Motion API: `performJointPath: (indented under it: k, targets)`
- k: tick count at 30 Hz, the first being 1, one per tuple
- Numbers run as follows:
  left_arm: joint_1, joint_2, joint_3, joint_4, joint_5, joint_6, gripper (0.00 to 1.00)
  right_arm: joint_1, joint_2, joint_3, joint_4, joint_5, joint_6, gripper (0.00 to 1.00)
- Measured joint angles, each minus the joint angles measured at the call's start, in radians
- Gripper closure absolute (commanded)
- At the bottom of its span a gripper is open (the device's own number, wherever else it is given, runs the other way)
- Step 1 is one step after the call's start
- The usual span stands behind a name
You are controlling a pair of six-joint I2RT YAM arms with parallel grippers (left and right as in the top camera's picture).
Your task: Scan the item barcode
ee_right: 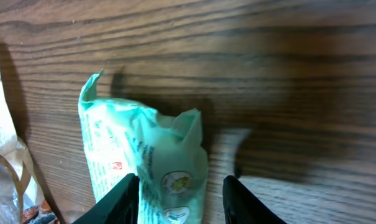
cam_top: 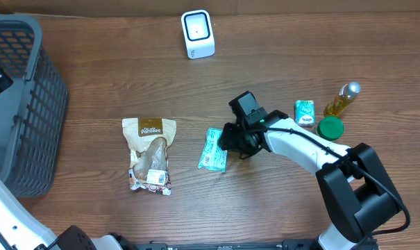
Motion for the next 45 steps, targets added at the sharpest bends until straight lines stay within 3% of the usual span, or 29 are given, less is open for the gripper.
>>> performJointPath:
  k: [12,17,27,35,45]
  targets:
    - [0.0,0.0,0.0,0.0,0.0,0.0,0.0,0.027,-0.002,-0.06,0.076,-0.014,0.089,0.59]
    - [0.0,0.0,0.0,0.0,0.0,0.0,0.0,0.026,-0.006,-0.084,0.13,-0.025,0.098,0.69]
    - [0.0,0.0,0.0,0.0,0.0,0.0,0.0,0.026,-0.007,-0.089,0.172,-0.021,0.106,0.61]
    - [0.0,0.0,0.0,0.0,0.0,0.0,0.0,0.013,-0.007,-0.089,0.183,0.005,0.107,0.61]
    - [0.0,0.0,0.0,0.0,0.0,0.0,0.0,0.013,-0.007,-0.089,0.206,0.011,0.108,0.86]
